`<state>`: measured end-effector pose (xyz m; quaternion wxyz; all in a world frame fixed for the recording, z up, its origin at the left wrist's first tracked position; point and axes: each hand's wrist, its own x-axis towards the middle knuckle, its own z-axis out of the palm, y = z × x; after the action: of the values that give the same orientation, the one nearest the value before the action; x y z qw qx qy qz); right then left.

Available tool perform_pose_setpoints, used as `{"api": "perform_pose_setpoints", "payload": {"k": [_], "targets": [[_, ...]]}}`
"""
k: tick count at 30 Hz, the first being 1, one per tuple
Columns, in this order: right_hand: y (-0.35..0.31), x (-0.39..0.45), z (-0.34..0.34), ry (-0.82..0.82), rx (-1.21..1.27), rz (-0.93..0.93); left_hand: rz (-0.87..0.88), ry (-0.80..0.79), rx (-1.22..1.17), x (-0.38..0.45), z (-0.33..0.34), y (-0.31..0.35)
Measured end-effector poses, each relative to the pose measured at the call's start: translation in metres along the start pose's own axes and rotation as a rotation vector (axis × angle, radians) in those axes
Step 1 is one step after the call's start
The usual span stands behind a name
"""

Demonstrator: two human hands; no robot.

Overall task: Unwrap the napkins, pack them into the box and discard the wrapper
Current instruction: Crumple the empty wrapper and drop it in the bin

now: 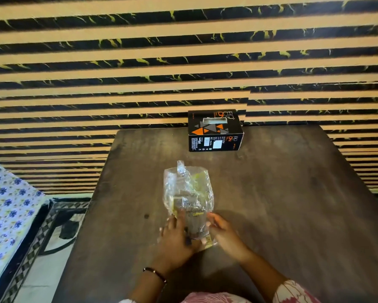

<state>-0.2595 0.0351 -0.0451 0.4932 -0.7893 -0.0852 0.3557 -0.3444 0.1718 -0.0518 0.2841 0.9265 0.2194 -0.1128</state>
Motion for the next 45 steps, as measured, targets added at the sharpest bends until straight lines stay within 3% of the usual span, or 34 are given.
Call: {"api": "perform_pose_setpoints", "payload": {"k": [3,6,10,12,14,17,20,24,28,36,40,42,45], "targets": [[-0.010,-0.013,0.008,-0.101,0.308,0.055,0.127,-0.035,0.145,-0.004,0.010,0.016],[-0.013,-0.027,0.015,-0.149,0.461,0.097,0.180,0.061,0.240,0.000,0.013,0.015],[-0.006,-0.023,0.006,0.106,0.143,-0.050,0.186,0.123,-0.239,0.003,-0.007,0.006],[-0.005,-0.023,-0.003,0.190,-0.086,-0.144,0.247,0.160,-0.284,0.001,-0.014,0.008],[-0.006,-0.026,-0.008,0.171,-0.158,-0.169,0.335,0.207,-0.267,0.002,-0.016,0.012],[-0.015,-0.038,-0.012,0.120,0.023,-0.130,0.528,0.322,-0.244,0.005,-0.010,0.016],[-0.016,-0.053,-0.021,0.053,0.330,-0.100,0.539,0.401,-0.277,0.001,-0.009,0.029],[-0.022,-0.078,-0.031,-0.003,0.605,-0.111,0.656,0.323,-0.489,-0.005,-0.010,0.053],[-0.027,-0.103,-0.040,0.117,0.742,-0.174,0.657,0.207,-0.646,-0.021,-0.011,0.083],[0.007,-0.152,-0.108,0.456,0.617,-0.310,0.703,0.127,-0.815,-0.062,0.037,0.153],[0.049,-0.185,-0.147,0.597,0.594,-0.321,0.577,0.160,-0.691,-0.078,0.074,0.188],[0.067,-0.208,-0.170,0.624,0.576,-0.340,0.424,-0.016,-0.757,-0.093,0.089,0.216],[0.096,-0.236,-0.203,0.646,0.534,-0.348,0.189,-0.417,-1.088,-0.114,0.111,0.259]]}}
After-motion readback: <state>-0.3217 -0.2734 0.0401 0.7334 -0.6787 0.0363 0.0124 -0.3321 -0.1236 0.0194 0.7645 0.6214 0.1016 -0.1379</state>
